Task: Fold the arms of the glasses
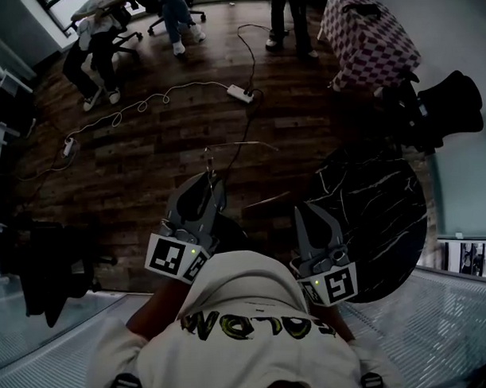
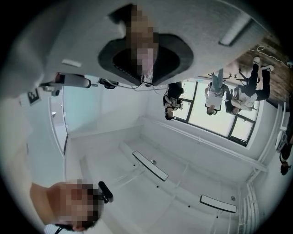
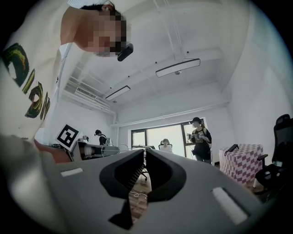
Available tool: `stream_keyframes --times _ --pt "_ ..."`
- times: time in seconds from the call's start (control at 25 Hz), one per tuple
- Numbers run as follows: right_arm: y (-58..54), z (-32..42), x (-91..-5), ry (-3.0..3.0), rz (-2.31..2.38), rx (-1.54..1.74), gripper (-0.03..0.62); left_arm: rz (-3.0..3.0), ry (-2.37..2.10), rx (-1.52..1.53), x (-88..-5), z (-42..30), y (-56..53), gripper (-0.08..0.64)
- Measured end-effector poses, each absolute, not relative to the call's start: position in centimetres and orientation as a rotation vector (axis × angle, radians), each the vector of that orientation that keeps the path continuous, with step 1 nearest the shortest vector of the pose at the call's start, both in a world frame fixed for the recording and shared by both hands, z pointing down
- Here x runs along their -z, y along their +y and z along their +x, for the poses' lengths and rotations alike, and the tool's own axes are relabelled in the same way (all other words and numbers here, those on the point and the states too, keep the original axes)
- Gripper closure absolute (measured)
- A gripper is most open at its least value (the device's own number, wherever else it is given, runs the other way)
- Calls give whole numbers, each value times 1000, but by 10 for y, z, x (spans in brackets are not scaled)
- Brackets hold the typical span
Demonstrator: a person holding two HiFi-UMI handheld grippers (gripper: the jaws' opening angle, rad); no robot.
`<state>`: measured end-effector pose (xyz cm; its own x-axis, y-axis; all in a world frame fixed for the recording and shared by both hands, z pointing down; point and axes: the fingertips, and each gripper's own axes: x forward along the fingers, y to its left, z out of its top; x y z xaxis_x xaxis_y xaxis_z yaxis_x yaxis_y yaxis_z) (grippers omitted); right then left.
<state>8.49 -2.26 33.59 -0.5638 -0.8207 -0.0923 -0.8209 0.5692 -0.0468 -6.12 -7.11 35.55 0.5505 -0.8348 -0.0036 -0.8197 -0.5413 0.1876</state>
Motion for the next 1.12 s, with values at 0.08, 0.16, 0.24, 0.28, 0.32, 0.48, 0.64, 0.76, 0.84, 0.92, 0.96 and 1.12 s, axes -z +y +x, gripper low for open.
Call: stream_keyframes --times 0.08,0.16,0.24,0.28,0.32,0.48,0.64,0.76,0.84,0.92,0.96,1.12 --pt "-21 81 -336 2699 -1394 7 572 2616 -1411 141 -355 -61 -73 479" --pt "-21 76 -339 2712 -1382 19 560 2619 -1411 142 -354 -62 -75 479" --pt "-20 71 -341 2725 -1369 27 555 2621 -1410 142 -354 -63 -75 479" --pt "-19 69 -342 2731 -1360 28 554 2620 -1409 143 -354 -63 -75 479" --pt "-18 67 -342 2736 -1351 29 554 2618 -1409 145 -354 -62 -74 479" --pt "-18 63 -343 2744 -1344 43 554 2629 -1396 140 -353 -62 -71 479" --pt "-22 59 -343 2748 -1337 50 554 2636 -1379 135 -356 -62 -70 479" --pt "-23 56 -340 2736 -1336 56 554 2635 -1359 136 -357 -60 -68 479" --pt "-24 55 -340 2741 -1338 48 554 2639 -1344 140 -356 -59 -66 479" --pt "-25 53 -337 2731 -1333 50 554 2647 -1323 137 -356 -56 -63 479" --pt "-25 53 -337 2728 -1334 53 554 2651 -1313 137 -356 -55 -62 479" --pt "-25 55 -342 2737 -1361 70 554 2667 -1280 158 -355 -50 -59 479"
